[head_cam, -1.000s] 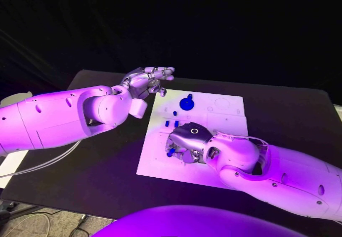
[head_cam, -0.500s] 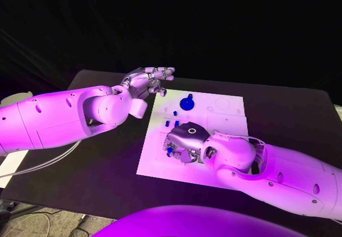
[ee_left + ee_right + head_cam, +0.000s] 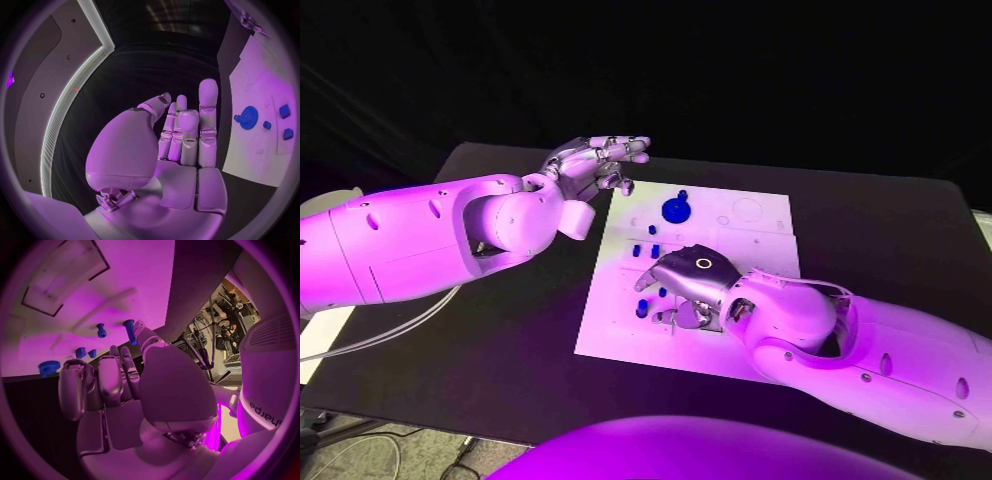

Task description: Assemble the parts on the task board

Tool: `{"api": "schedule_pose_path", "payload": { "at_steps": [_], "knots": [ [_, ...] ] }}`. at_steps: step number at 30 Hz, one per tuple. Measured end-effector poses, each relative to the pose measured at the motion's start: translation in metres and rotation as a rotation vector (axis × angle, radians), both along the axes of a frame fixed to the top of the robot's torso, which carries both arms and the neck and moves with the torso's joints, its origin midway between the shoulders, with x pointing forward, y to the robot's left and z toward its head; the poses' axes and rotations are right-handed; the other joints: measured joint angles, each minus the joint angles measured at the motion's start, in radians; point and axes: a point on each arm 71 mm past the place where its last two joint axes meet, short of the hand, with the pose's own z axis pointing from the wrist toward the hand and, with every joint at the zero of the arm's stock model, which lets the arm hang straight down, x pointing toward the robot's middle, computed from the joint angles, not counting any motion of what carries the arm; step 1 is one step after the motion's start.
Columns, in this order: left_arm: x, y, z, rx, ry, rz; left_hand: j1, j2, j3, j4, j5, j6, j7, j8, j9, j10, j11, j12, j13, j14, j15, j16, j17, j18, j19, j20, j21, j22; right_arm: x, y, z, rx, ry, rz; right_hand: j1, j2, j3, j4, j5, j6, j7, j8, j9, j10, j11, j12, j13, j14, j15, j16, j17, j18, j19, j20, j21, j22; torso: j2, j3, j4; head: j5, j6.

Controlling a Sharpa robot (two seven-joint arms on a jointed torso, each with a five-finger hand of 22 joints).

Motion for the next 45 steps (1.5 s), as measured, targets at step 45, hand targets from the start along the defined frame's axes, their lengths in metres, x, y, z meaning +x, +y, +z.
{"api": "schedule_pose_path", "payload": {
  "at_steps": [45],
  "knots": [
    [-0.004,0.001,-0.010,0.008,0.022,-0.004,0.004,0.004,0.000,0.000,0.000,0.000,0.000,0.004,0.000,0.000,0.000,0.000,0.000,0.000,0.000,0.000,0.000,0.000,0.000,0.000,0.000,0.000,-0.006,-0.173,-0.007,0.082,0.376,-0.727,-0.127,0.113,-0.278,0.158,0.186,0.097,-0.011,0.112,0.112,0.520,-0.098,1.080,0.950,-0.002,-0.080,0.264,0.210,-0.031,-0.002,-0.081,0.202,0.000,-0.019,-0.0127,-0.0383,-0.127,0.028]
  ]
}}
